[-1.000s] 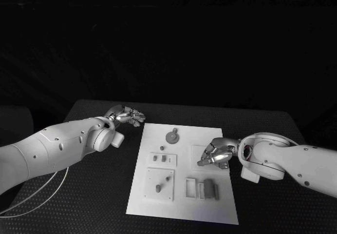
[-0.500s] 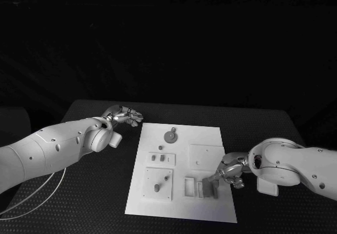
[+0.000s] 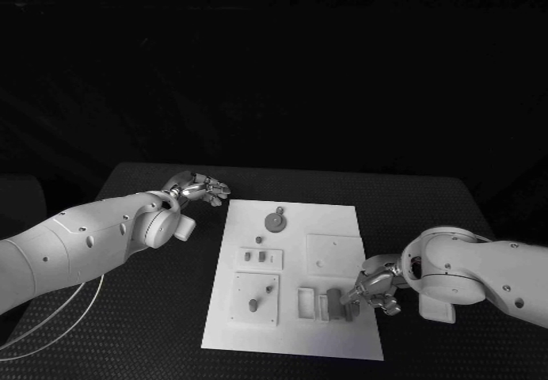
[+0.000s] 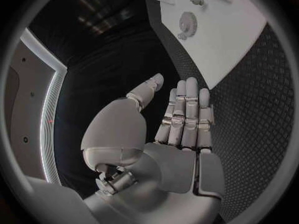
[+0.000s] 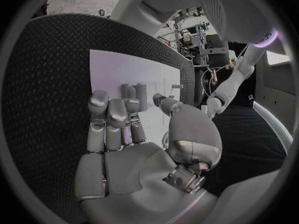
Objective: Assemble the parts on the task board
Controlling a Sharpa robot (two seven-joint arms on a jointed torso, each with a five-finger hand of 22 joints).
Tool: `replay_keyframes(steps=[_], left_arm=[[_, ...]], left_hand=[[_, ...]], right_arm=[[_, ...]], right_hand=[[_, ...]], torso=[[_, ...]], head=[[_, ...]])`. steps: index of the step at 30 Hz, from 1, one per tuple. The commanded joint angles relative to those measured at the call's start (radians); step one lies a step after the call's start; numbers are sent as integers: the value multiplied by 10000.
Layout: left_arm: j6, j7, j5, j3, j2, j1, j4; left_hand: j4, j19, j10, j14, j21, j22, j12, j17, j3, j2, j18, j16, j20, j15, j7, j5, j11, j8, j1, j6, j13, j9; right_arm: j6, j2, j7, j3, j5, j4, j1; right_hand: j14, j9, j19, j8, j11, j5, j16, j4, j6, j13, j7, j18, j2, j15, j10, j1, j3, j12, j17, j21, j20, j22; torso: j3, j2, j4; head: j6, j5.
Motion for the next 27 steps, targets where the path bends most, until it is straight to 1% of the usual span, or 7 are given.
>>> replay_keyframes(steps=[1,5,7,12,14,19,27], left_arm=[[131,63,-17,4,16,1,35],[127,58,-17,4,6,1,36],[130,54,-17,4,-5,1,38],[132,58,-17,4,-4,1,34],[131,59,-17,4,-6,1,44],[109,56,-18,4,-29,1,48],[119,53,-19,4,-36,1,48]], left_hand=[[50,59,-60,74,-70,17,-28,19,-13,-32,-36,-61,-18,6,7,-28,10,66,-100,-85,-12,-13],[54,59,-60,74,-71,18,-28,21,-14,-32,-37,-63,-17,7,7,-29,10,67,-104,-86,-12,-13],[55,59,-61,74,-71,18,-28,22,-15,-33,-37,-64,-17,7,7,-29,10,67,-105,-86,-12,-14],[58,59,-61,75,-73,19,-28,25,-15,-33,-37,-65,-17,7,7,-29,10,68,-107,-87,-13,-15],[59,59,-61,75,-73,20,-28,26,-15,-33,-37,-66,-17,7,7,-30,10,68,-107,-87,-13,-15],[60,59,-62,76,-75,21,-29,30,-14,-34,-37,-68,-17,7,7,-30,10,69,-106,-89,-13,-16],[63,60,-63,78,-77,24,-29,35,-13,-33,-36,-71,-17,6,8,-30,10,70,-106,-91,-13,-17]], right_arm=[[-328,116,-88,-29,-449,7,-6],[-480,188,-108,-79,-479,-7,-8],[-497,195,-131,-87,-481,-3,-8],[-410,266,-176,-119,-485,-15,-11],[-346,295,-223,-150,-492,-27,-15],[-404,339,-235,-198,-555,-55,-30],[-663,451,-165,-205,-532,-28,-31]], right_hand=[[-19,-39,-38,-98,38,-54,-65,-19,-112,36,32,606,-64,17,-1,-61,161,-81,19,44,-25,160],[-7,-123,-43,-244,90,-55,-107,-21,-241,80,87,606,-168,63,12,-113,322,-122,51,57,-13,143],[1,-187,-41,-359,132,-53,-125,-25,-387,100,134,606,-206,100,14,-134,387,-141,66,62,-10,135],[14,-289,-40,-511,208,-53,-161,-61,-545,145,213,606,-250,174,15,-168,481,-171,97,74,1,123],[16,-342,-47,-593,244,-54,-178,-86,-652,161,250,606,-250,207,9,-176,509,-186,108,75,6,119],[19,-388,-59,-646,277,-53,-198,-110,-700,177,283,606,-250,241,-4,-197,533,-207,120,73,17,113],[24,-450,-72,-708,308,-53,-227,-154,-750,201,315,606,-248,272,-9,-206,580,-230,137,71,30,105]], torso=[[5,4,5],[5,6,13],[-2,1,9],[-7,-2,3],[-5,-5,7],[-3,1,9],[1,3,2]], head=[[-8,5],[-24,13],[-49,17],[-68,18],[-73,18],[-98,27],[-125,51]])
